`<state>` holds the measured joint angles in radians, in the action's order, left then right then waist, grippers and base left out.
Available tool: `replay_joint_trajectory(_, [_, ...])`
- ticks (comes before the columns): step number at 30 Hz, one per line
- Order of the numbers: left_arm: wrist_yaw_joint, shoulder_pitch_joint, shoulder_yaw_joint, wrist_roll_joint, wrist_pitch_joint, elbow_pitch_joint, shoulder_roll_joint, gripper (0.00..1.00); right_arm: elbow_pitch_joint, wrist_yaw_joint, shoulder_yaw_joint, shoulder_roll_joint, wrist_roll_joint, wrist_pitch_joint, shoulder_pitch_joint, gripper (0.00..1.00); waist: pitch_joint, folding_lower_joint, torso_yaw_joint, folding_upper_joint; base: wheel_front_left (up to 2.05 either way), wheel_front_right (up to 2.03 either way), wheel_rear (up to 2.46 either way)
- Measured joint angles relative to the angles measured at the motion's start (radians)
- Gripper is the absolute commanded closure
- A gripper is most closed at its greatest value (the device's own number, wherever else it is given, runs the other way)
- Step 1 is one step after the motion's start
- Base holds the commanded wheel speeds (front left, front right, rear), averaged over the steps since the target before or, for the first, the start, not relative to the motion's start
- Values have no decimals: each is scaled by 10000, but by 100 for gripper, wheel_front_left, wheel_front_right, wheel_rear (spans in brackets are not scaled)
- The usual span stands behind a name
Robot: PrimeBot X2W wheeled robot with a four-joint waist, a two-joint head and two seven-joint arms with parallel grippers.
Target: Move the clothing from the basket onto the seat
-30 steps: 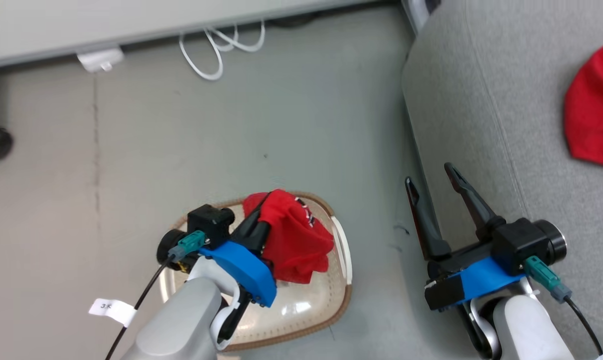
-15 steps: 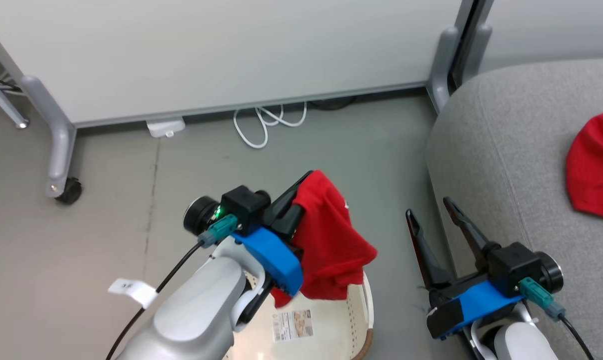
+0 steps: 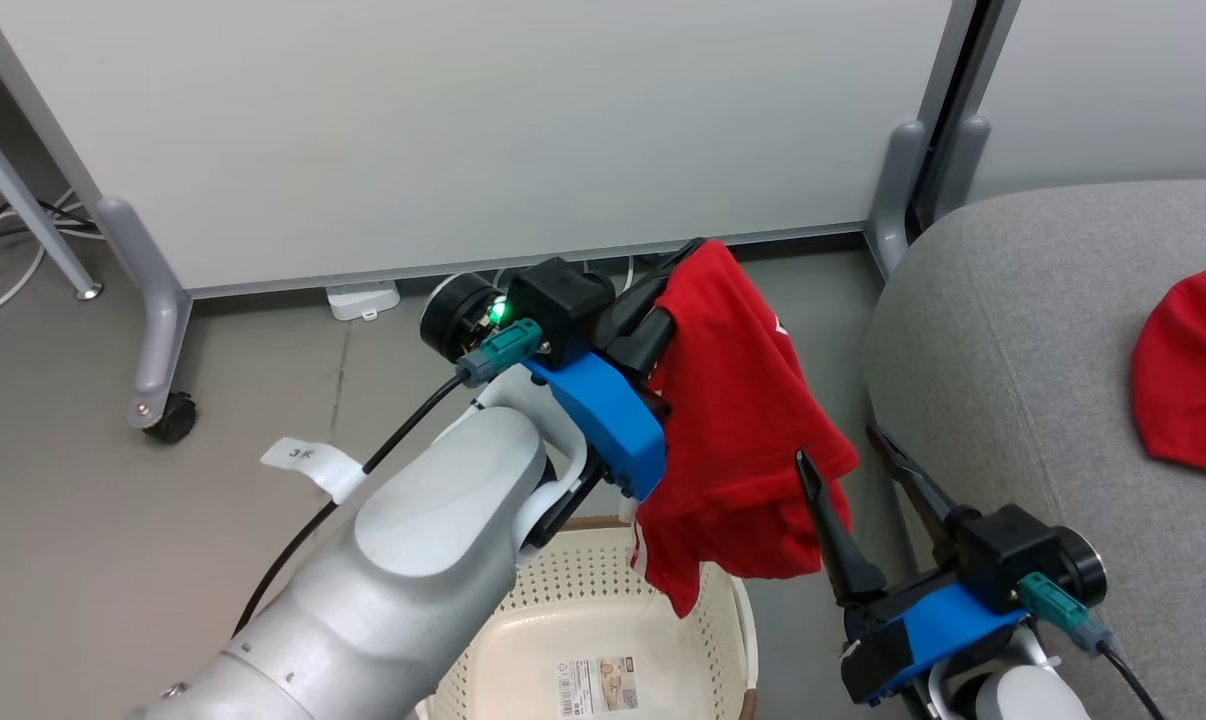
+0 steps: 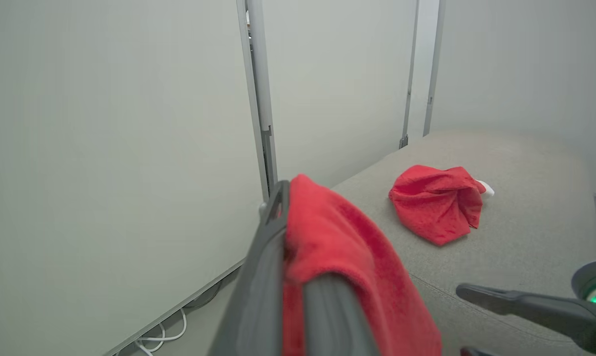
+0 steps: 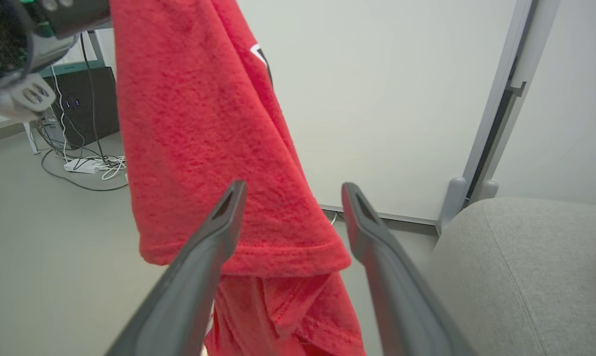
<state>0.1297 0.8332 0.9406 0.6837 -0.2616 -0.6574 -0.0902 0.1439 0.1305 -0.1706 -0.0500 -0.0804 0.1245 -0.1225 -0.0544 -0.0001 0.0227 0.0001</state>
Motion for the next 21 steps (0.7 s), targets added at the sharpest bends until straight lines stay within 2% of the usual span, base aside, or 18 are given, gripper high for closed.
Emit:
replay_joint_trajectory(13, [0,291,284,531,0,-587,265,100,58,0,-219,2,23,-199,-30,0,-61,1,-40,0,0,0,0])
replay_joint_trajectory(21, [0,291,318,556,0,-558,328,100,468,2,-692,-203,127,-988,-648,0,-194,1,-19,0,0,0,0])
